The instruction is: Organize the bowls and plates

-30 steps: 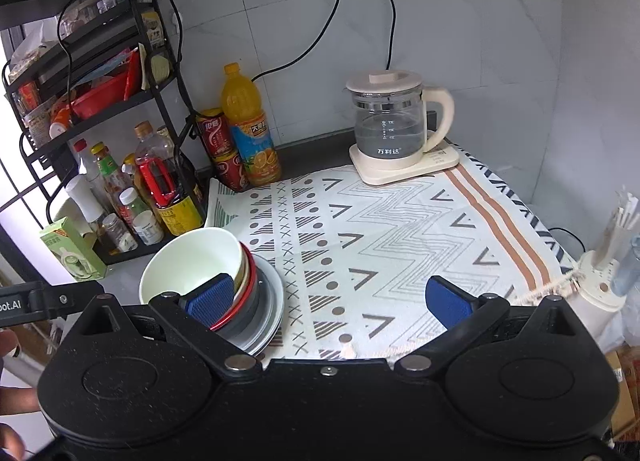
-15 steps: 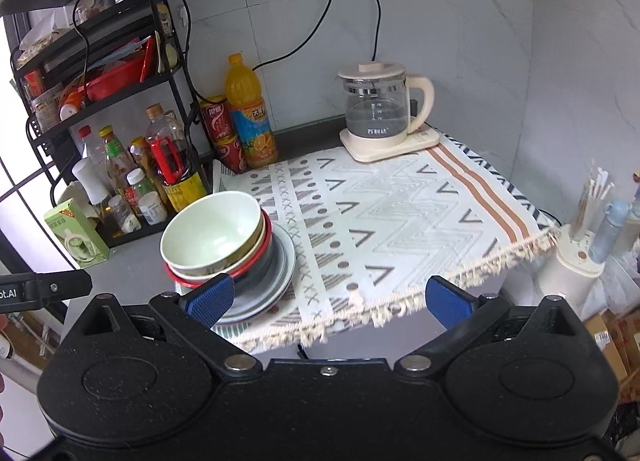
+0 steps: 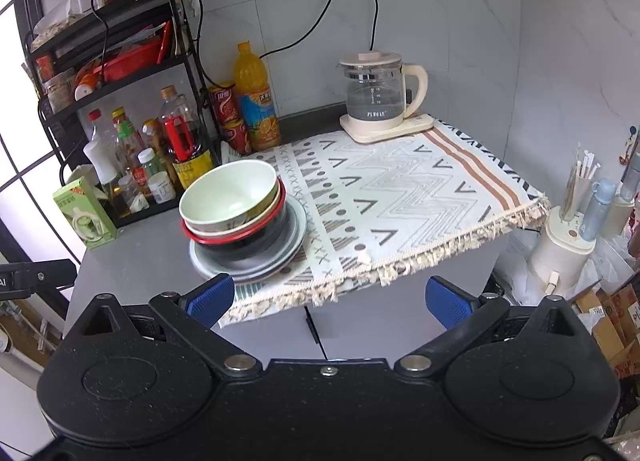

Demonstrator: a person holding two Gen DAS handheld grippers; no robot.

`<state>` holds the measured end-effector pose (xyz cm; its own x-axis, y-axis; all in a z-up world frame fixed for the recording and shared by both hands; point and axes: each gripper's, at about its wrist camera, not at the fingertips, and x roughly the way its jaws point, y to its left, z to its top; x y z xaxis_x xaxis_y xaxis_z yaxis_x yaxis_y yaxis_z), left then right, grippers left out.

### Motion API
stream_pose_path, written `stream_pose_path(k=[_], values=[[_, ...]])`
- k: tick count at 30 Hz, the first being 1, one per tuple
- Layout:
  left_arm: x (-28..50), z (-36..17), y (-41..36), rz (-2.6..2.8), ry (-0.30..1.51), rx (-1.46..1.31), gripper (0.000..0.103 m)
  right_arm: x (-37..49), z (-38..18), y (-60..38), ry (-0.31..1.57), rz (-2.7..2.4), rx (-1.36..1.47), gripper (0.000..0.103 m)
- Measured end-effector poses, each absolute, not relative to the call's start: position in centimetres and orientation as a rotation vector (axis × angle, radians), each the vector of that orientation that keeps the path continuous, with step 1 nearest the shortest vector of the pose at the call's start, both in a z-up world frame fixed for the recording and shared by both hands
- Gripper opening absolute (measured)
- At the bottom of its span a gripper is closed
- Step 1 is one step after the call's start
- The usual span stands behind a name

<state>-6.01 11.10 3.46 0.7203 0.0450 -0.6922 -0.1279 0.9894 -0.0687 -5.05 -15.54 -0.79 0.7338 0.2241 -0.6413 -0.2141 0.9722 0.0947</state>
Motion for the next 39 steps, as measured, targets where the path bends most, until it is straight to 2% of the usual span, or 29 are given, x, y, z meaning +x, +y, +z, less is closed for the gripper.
stream_pose_path(k=[39], values=[[-9.3, 2.8, 10.9, 0.081, 0.755, -0.109, 0.103, -9.6, -0.7, -15.9, 0.667, 0.209, 0.034, 0.103]])
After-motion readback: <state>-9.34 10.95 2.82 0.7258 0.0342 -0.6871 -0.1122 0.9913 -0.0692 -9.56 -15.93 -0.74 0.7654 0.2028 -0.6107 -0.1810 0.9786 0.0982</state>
